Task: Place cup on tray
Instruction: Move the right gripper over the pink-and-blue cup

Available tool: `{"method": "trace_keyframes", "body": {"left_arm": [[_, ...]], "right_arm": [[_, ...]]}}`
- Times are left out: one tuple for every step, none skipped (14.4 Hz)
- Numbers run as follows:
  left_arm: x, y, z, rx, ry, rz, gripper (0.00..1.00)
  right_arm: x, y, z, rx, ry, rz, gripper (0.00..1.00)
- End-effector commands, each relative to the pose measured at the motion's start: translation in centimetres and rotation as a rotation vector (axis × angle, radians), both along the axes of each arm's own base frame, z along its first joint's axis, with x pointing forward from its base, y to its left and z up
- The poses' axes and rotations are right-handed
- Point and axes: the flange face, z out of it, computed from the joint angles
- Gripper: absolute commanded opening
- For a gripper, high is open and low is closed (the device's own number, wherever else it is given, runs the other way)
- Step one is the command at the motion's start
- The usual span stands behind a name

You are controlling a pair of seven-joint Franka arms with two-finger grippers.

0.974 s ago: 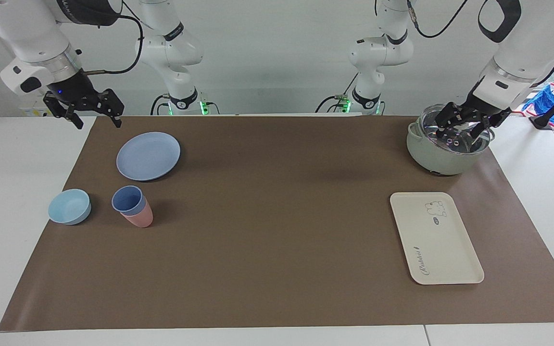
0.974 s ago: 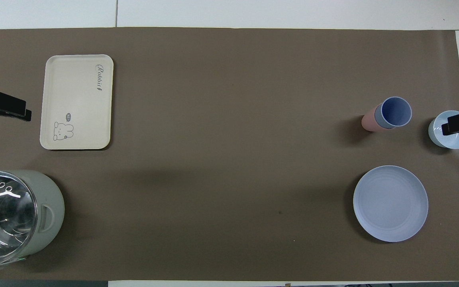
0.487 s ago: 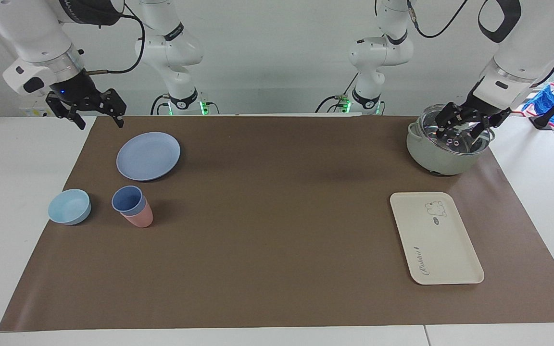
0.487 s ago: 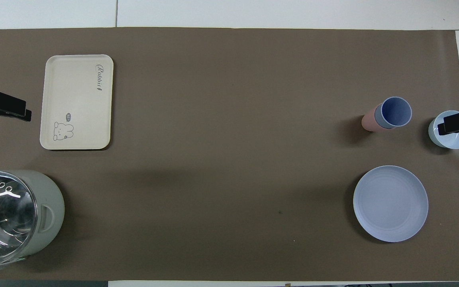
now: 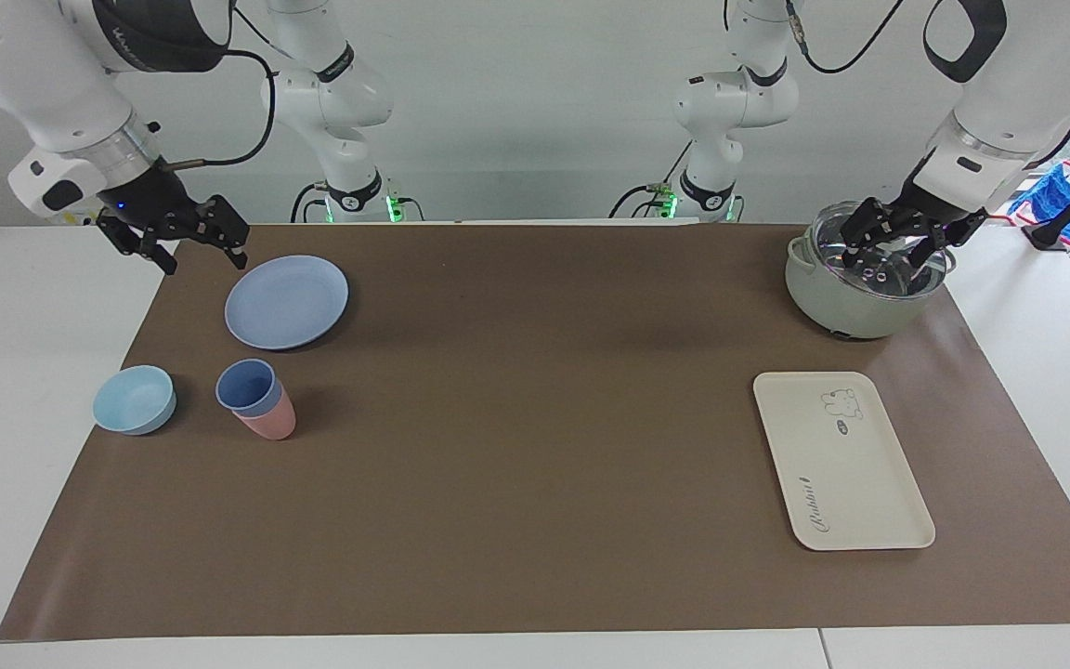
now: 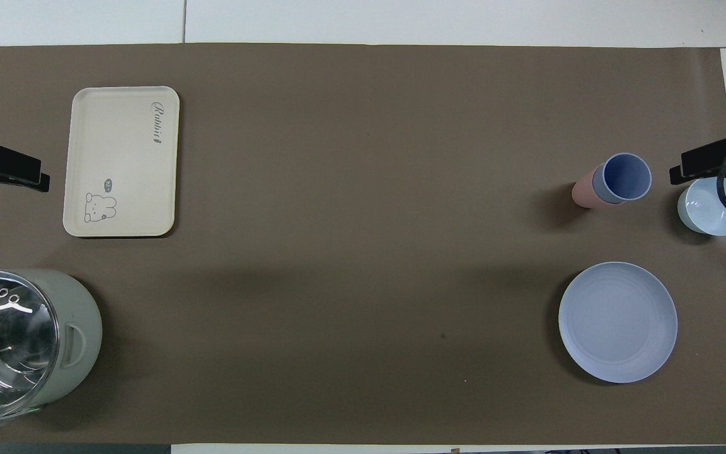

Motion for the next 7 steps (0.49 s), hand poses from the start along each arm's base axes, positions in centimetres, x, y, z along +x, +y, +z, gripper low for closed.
{"method": "trace_keyframes", "body": {"left_arm": [[-0.5, 0.3, 0.1, -0.01, 0.0, 0.016, 1.0], [-0.5, 0.3, 0.1, -0.01, 0.002, 0.016, 1.0], [-0.5, 0.3, 0.1, -0.01, 0.0, 0.016, 1.0], [-0.5, 0.3, 0.1, -0.01, 0.0, 0.016, 1.0], [-0.5, 0.3, 0.1, -0.01, 0.0, 0.016, 1.0], [-0.5, 0.3, 0.1, -0.01, 0.002, 0.016, 1.0], [-0.5, 0.3, 0.1, -0.01, 0.0, 0.016, 1.0]], "right_arm": [[5.8, -3.0, -2.3, 0.054, 0.06, -0.104, 1.0], [6.8, -3.4, -3.2, 0.05, 0.066, -0.114, 1.0], [7.8, -3.8, -4.0, 0.049, 0.063, -0.118, 1.0], [8.6, -4.1, -4.9, 0.049, 0.066, -0.123, 1.0], [9.3, -4.5, -5.9, 0.051, 0.074, -0.132, 1.0], [10.1, -5.0, -7.7, 0.059, 0.095, -0.161, 1.0], [11.0, -6.3, -9.9, 0.072, 0.12, -0.191, 1.0]]}}
